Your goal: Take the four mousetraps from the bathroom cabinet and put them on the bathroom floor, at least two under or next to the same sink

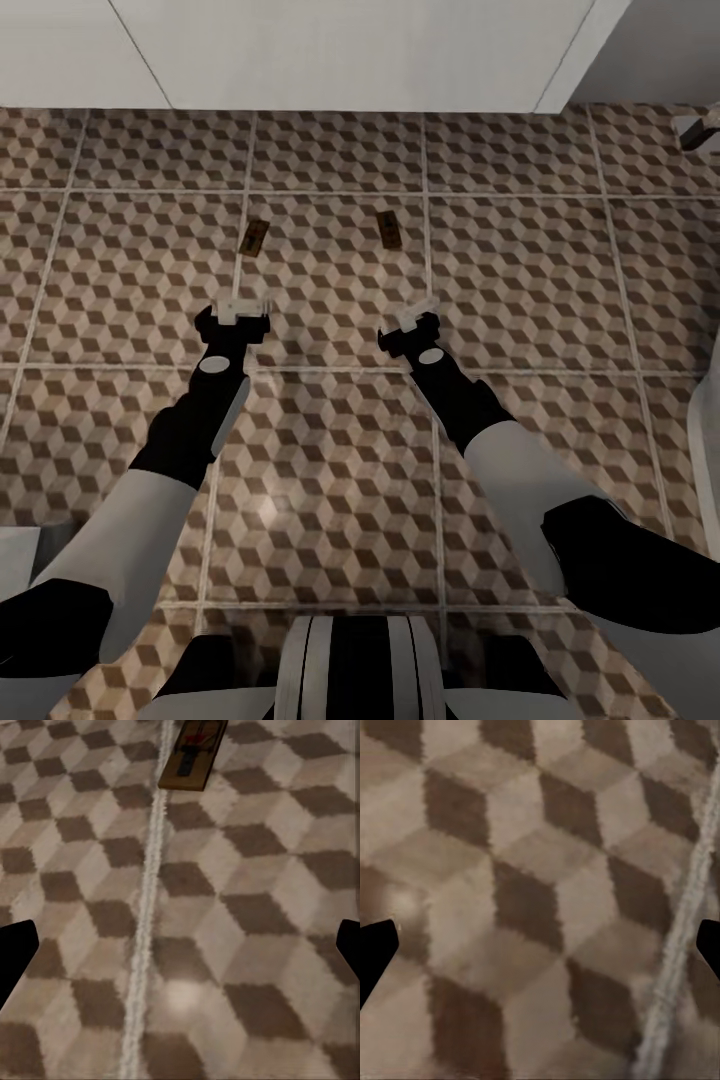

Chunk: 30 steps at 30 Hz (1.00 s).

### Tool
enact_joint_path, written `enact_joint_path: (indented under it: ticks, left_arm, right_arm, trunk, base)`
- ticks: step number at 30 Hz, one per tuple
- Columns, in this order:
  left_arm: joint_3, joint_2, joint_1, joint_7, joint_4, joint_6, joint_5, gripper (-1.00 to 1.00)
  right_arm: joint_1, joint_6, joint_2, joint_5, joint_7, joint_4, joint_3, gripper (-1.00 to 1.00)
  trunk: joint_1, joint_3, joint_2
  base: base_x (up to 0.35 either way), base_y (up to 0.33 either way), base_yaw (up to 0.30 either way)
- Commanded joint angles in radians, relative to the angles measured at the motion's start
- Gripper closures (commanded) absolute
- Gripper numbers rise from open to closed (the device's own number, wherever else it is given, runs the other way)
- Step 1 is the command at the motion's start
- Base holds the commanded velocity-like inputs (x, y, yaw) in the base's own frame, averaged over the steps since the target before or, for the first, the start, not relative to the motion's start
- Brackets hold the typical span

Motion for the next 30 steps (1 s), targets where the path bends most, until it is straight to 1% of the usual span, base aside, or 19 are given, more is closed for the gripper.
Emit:
enact_joint_path:
  ticks: [1,9,24,30]
  left_arm:
    - [-0.004,0.001,0.000,0.007,-0.006,0.007,0.000,-1.00]
    - [-0.004,0.001,0.000,0.007,-0.016,0.009,0.000,-1.00]
    - [-0.005,0.001,0.000,0.007,-0.019,0.010,0.000,-1.00]
    - [-0.005,0.001,0.000,0.007,-0.042,0.011,0.000,-1.00]
  right_arm:
    - [0.000,0.008,0.000,0.010,-0.004,-0.001,0.003,-1.00]
    - [0.000,0.009,0.000,0.011,-0.004,0.000,0.002,-1.00]
    - [0.000,0.010,0.000,0.010,-0.004,0.002,0.002,-1.00]
    - [0.000,0.011,0.000,0.010,-0.004,0.002,0.002,-1.00]
  trunk:
    - [0.000,0.000,0.000]
    - [0.000,0.000,0.000]
    - [0.000,0.000,0.000]
    - [0.000,0.000,0.000]
  base:
    - [-0.156,0.005,0.000]
    - [-0.249,0.041,0.000]
    - [-0.315,0.010,0.000]
    - [-0.227,0.000,0.000]
